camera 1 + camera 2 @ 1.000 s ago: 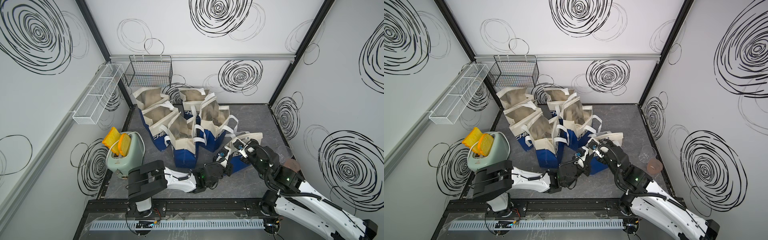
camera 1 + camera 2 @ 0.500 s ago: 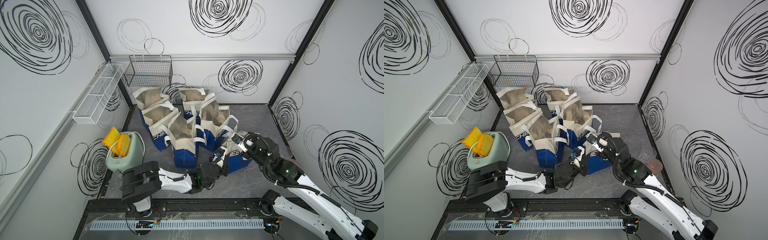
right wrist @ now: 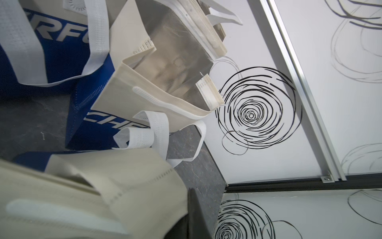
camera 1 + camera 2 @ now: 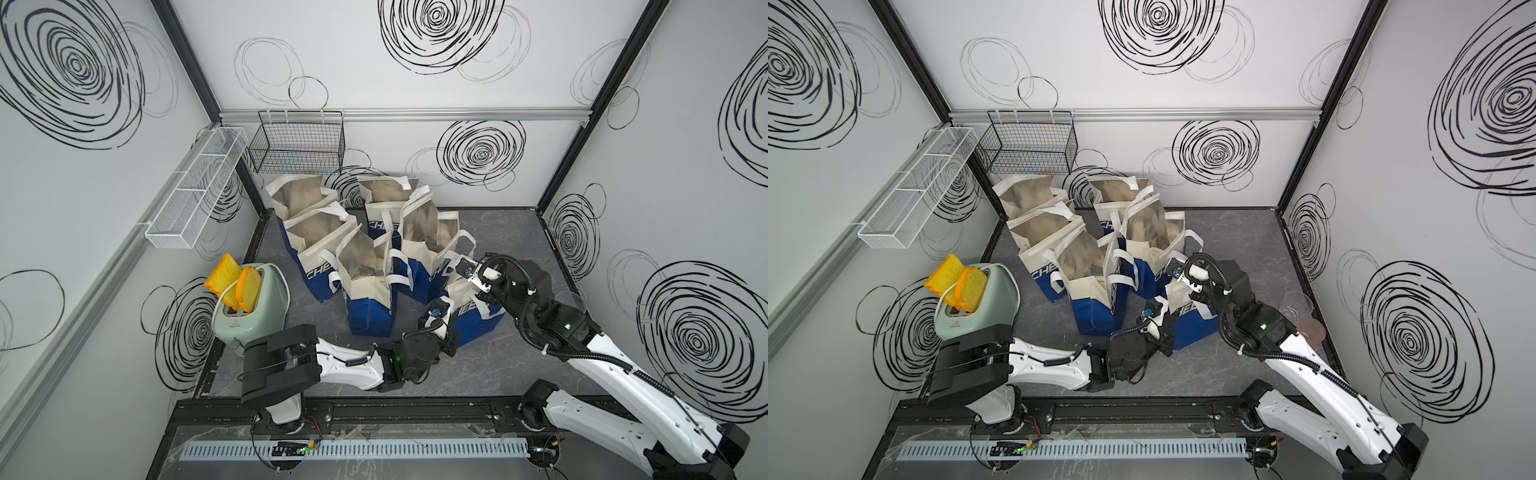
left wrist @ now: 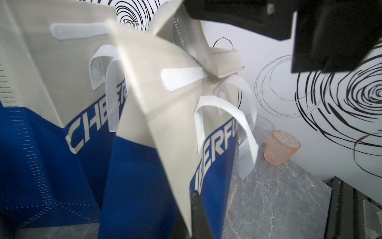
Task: Open the takeout bag
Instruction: Open the takeout bag at the center of the board.
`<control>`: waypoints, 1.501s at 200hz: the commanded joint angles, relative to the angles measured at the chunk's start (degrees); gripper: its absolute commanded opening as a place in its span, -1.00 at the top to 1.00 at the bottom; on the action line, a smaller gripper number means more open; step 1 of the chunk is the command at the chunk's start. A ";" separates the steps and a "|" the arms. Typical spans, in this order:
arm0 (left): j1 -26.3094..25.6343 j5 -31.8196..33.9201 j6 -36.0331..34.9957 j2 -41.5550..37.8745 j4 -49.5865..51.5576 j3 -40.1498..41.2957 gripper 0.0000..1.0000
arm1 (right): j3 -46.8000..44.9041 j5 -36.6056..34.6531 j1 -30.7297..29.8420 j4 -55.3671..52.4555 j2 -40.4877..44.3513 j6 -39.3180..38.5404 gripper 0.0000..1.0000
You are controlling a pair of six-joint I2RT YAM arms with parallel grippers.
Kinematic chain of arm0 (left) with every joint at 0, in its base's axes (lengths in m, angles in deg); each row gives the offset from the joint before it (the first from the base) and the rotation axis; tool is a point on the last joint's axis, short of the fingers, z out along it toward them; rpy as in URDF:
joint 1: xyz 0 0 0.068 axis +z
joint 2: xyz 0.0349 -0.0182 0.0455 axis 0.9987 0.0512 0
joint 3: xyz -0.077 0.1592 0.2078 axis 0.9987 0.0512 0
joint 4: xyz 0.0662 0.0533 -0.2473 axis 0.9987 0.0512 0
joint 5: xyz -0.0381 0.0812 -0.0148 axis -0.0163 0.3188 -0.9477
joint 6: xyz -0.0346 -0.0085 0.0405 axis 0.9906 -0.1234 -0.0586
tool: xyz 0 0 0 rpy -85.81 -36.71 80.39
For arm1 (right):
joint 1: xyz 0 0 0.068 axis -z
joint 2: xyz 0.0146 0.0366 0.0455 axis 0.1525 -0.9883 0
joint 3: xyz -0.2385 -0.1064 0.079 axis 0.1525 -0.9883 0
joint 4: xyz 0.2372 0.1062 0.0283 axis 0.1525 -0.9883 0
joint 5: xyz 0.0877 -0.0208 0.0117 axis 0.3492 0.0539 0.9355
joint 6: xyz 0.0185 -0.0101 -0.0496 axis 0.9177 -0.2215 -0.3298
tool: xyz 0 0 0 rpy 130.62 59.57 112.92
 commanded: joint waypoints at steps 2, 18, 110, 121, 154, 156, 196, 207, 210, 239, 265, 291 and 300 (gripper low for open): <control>-1.78 -0.30 0.34 1.68 9.78 2.41 1.00 | 4.12 -7.40 1.02 11.50 0.43 -4.07 1.00; -2.01 -0.01 0.34 1.68 10.00 2.49 1.00 | 4.41 -7.69 1.00 12.10 0.15 -5.41 1.00; -2.27 0.18 -0.27 1.85 10.62 1.84 1.00 | 9.92 -4.46 0.66 7.90 -3.10 -3.58 0.62; -2.20 0.16 -0.46 2.02 10.58 1.45 1.00 | 9.78 -3.61 0.66 5.68 -2.19 -2.09 0.60; -1.83 -0.14 -0.85 2.80 10.30 0.11 1.00 | 8.18 -2.45 1.05 0.62 2.14 6.12 0.42; -1.81 -0.23 -0.81 2.88 10.30 0.05 1.00 | 8.11 -2.20 1.15 0.25 2.40 6.47 0.40; -1.31 -0.74 -1.66 3.70 10.85 -1.67 1.00 | 8.47 -2.91 1.45 -7.10 5.09 11.99 -0.25; -1.18 -0.43 -1.58 3.70 11.23 -2.10 1.00 | 9.15 -4.32 1.45 -8.45 5.22 15.03 -0.32; -1.11 -0.23 -1.49 3.70 11.54 -2.28 1.00 | 9.44 -4.90 1.44 -8.95 5.16 15.92 -0.33; -0.62 1.64 -0.56 3.77 14.47 -4.56 1.00 | 13.64 -10.20 1.60 -15.40 3.20 26.86 -0.39; -0.14 2.69 2.08 3.88 15.90 -6.25 0.71 | 16.53 -11.74 1.96 -19.36 1.50 32.93 -0.42; -0.13 3.02 4.23 4.22 17.15 -7.38 0.01 | 19.56 -12.89 2.71 -23.08 0.07 38.99 -0.43; -0.21 3.36 4.84 4.18 17.80 -7.77 -0.15 | 20.23 -12.73 2.98 -24.12 0.10 40.63 -0.43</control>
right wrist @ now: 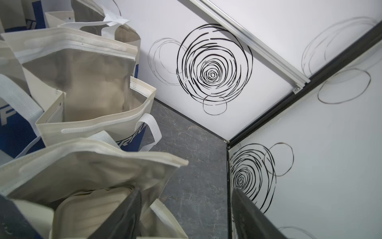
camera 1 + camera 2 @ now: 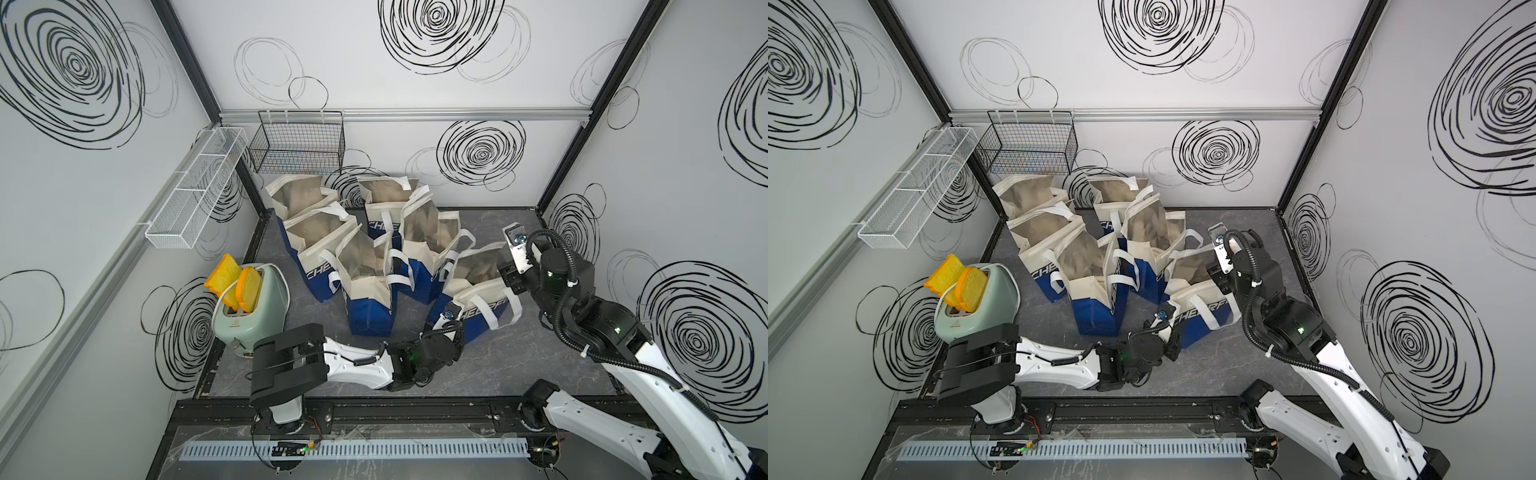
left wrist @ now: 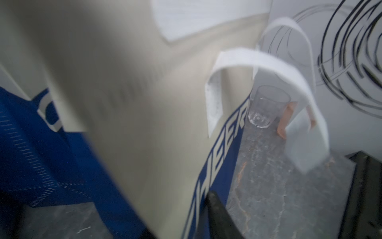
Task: Open the takeout bag
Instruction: Open the takeout bag at the center of the board.
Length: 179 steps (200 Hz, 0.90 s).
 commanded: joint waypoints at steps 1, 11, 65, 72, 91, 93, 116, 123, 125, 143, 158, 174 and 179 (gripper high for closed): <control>0.19 1.57 2.50 1.02 3.50 -1.90 -0.16 | 2.94 -2.37 0.75 -5.79 -0.40 9.09 -0.43; -0.01 1.64 2.73 0.95 3.61 -2.12 -0.25 | 3.22 -1.65 0.95 -6.61 0.00 10.46 -0.43; -1.38 4.76 2.56 -3.87 6.18 -1.37 -0.82 | 0.45 -1.23 1.65 -7.55 4.18 14.09 -0.53; -1.61 5.04 2.40 -5.05 6.65 -1.10 -0.96 | -0.19 -1.98 1.86 -7.17 4.91 14.71 -0.55; -2.54 5.42 2.05 -8.76 8.85 -0.36 -0.95 | -0.97 -4.32 2.86 -6.27 6.21 16.38 -0.59; -2.72 5.45 1.90 -9.12 9.03 -0.30 -0.95 | -0.98 -4.67 3.05 -6.22 6.25 16.56 -0.58; -4.36 4.39 0.23 -14.65 11.25 1.40 -0.95 | -0.01 -7.28 5.87 -7.00 4.72 18.56 -0.62; -4.92 4.12 -0.30 -16.59 11.90 1.99 -0.95 | 0.37 -7.15 7.38 -7.03 4.06 18.99 -0.62; -5.07 4.05 -0.46 -17.08 12.12 2.22 -0.95 | 0.48 -7.01 7.80 -7.02 3.87 19.14 -0.62; -6.02 3.69 -0.19 -22.91 13.93 4.42 -0.95 | 0.99 -3.52 14.06 -5.55 2.63 19.80 -0.63; -6.59 3.48 0.47 -29.05 15.66 6.75 -0.95 | 1.61 1.67 20.17 -4.29 1.37 21.06 -0.63; -6.89 5.13 2.12 -37.11 18.52 9.44 -0.95 | 2.71 1.95 21.37 -2.56 -0.36 22.72 -0.63; -6.91 5.91 2.57 -39.80 19.31 10.34 -0.95 | 3.23 2.16 22.29 -1.77 -1.19 23.42 -0.63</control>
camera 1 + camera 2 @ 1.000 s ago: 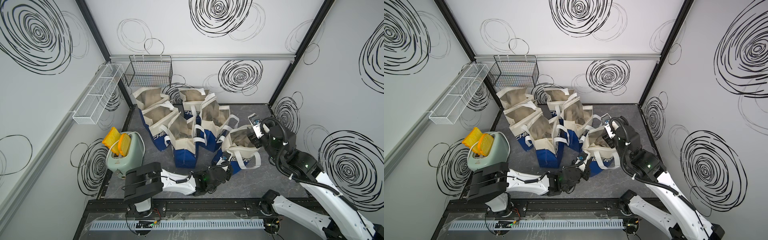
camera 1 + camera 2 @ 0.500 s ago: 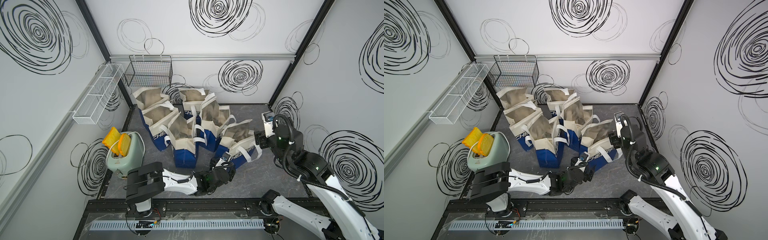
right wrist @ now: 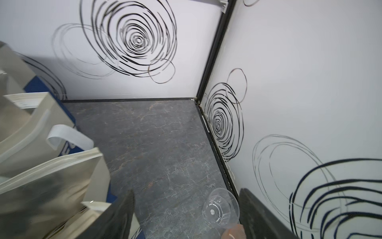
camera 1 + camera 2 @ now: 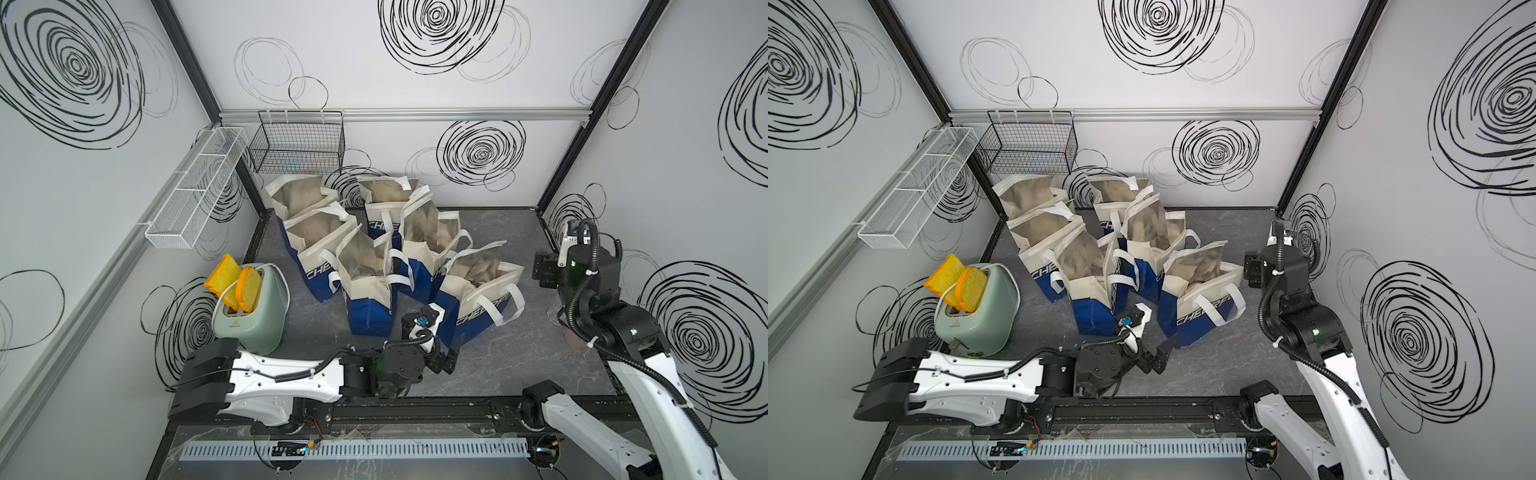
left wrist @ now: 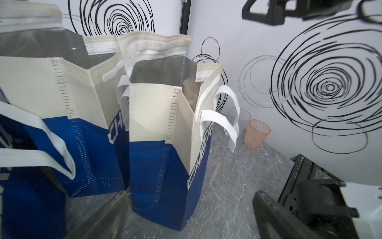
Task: Open the takeout bag
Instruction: Open the takeout bag at the center of the board, then reset both arms
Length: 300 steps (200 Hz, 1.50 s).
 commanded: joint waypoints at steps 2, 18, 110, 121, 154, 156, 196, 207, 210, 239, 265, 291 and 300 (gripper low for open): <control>-0.20 3.37 1.93 -10.74 4.22 3.66 -0.95 | 3.37 3.40 3.04 4.02 -2.51 4.31 -0.63; -0.20 6.98 2.43 -20.24 7.72 6.11 -0.95 | 5.23 5.70 5.87 7.46 -5.27 7.23 -0.63; 1.60 23.48 9.13 -54.20 40.93 3.37 -0.96 | 0.07 26.27 26.74 23.41 -13.95 22.83 -0.60; 1.64 22.68 12.29 -50.57 45.08 1.92 -0.95 | -1.70 26.62 26.66 26.74 -14.42 18.57 -0.60; 2.69 23.18 18.57 -43.73 46.10 2.40 -0.95 | -6.93 27.75 25.66 35.46 -14.56 10.35 -0.66; 3.00 22.86 18.45 -43.78 45.31 2.95 -0.95 | -7.21 27.67 25.57 35.77 -14.52 10.14 -0.66; 24.29 -3.18 17.91 -40.56 34.13 8.29 -0.95 | -12.83 24.30 23.63 39.47 -12.34 5.73 -0.89; 32.79 -15.03 16.58 -37.10 31.39 7.39 -0.98 | -14.08 23.42 23.33 40.09 -11.71 4.59 -0.90; 35.17 -17.94 16.35 -36.05 30.97 6.91 -1.00 | -14.40 23.13 23.18 40.22 -11.55 4.20 -0.90; 47.70 -31.35 10.54 -28.81 25.49 0.62 -1.00 | -16.19 19.84 22.06 42.27 -11.09 0.71 -0.90; 52.28 -30.44 7.33 -29.26 21.32 -1.59 -0.98 | -17.02 18.35 21.19 45.07 -11.70 -2.02 -0.91; 56.13 -31.98 7.21 -31.37 21.73 -0.47 -0.99 | -17.60 16.86 20.70 48.12 -13.20 -3.70 -0.91; 56.57 -34.46 6.47 -32.73 21.61 0.41 -1.00 | -17.82 15.38 20.58 48.90 -13.67 -3.94 -0.92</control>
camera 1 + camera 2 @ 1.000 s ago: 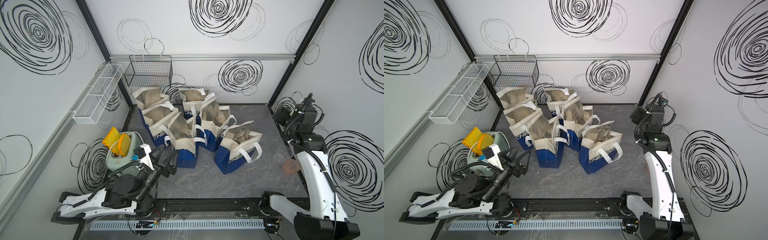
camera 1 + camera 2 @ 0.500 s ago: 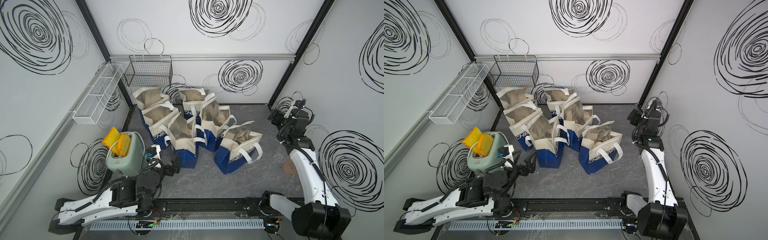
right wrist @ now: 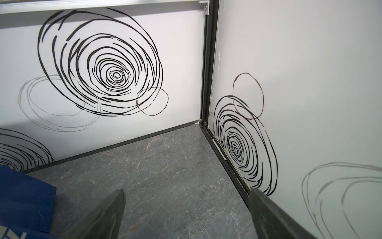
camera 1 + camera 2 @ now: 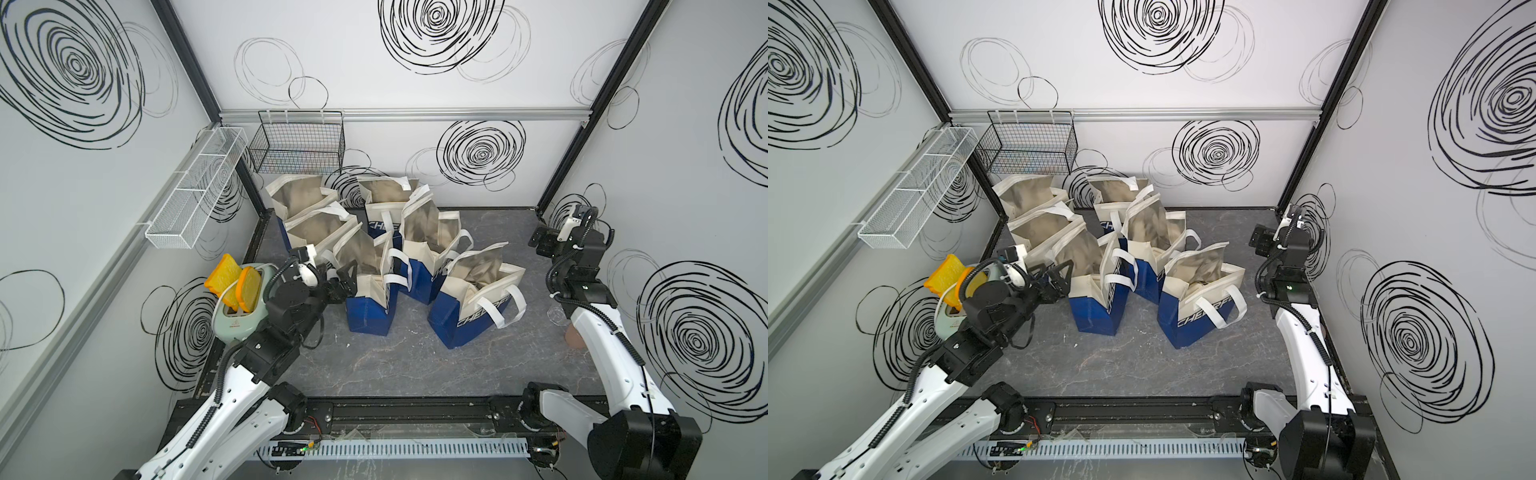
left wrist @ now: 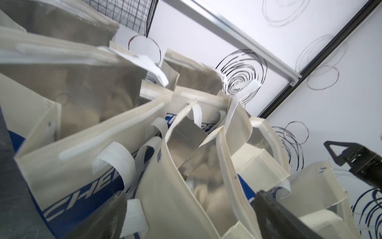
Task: Open the takeout bag
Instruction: Reset both arms
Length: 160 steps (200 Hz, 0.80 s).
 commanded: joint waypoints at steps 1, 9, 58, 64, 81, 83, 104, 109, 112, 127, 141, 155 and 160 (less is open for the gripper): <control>1.80 -6.08 -2.84 -2.63 -3.73 0.43 -1.00 | -1.02 -3.85 -0.57 5.25 -1.06 -2.89 -0.92; 1.80 -8.03 -3.42 -4.37 -2.95 1.06 -1.00 | -1.42 -4.68 -0.57 5.84 -1.36 -2.75 -0.92; 1.78 5.59 -1.61 -17.46 18.56 -0.90 -1.00 | -4.08 -6.02 -1.00 10.94 -3.45 -3.08 -0.92; 1.80 7.92 -1.55 -17.46 20.79 -1.86 -1.00 | -4.08 -6.07 -1.19 11.54 -3.93 -3.67 -0.91; 1.77 13.08 -1.25 -14.29 26.55 -5.28 -0.99 | -3.68 -6.34 -1.77 12.84 -5.26 -4.98 -0.92; 1.79 13.57 -1.17 -13.71 27.31 -5.83 -0.99 | -3.61 -6.54 -1.83 12.96 -5.43 -5.09 -0.91; 1.87 16.02 0.29 -5.52 34.18 -10.72 -0.97 | -3.12 -9.33 -2.56 13.65 -6.79 -5.97 -0.92; 2.04 16.66 0.98 -4.08 35.18 -11.53 -0.97 | -3.18 -10.19 -2.57 13.83 -7.03 -6.20 -0.92; 2.13 17.03 1.37 -3.30 35.54 -11.82 -0.97 | -3.20 -10.76 -2.66 13.94 -7.14 -6.25 -0.92; 3.43 18.81 3.46 -1.22 35.83 -12.34 -0.96 | -3.29 -13.16 -2.90 14.57 -7.53 -6.70 -0.93; 6.63 19.20 5.63 -0.06 36.22 -12.31 -0.96 | -3.38 -13.75 -3.26 15.01 -7.82 -7.11 -0.93; 10.78 17.74 6.98 0.62 36.55 -12.31 -0.97 | -3.30 -13.70 -3.71 15.00 -8.22 -7.23 -0.93; 12.21 17.38 7.46 0.71 36.80 -12.31 -0.98 | -3.21 -13.67 -3.79 15.02 -8.42 -7.23 -0.93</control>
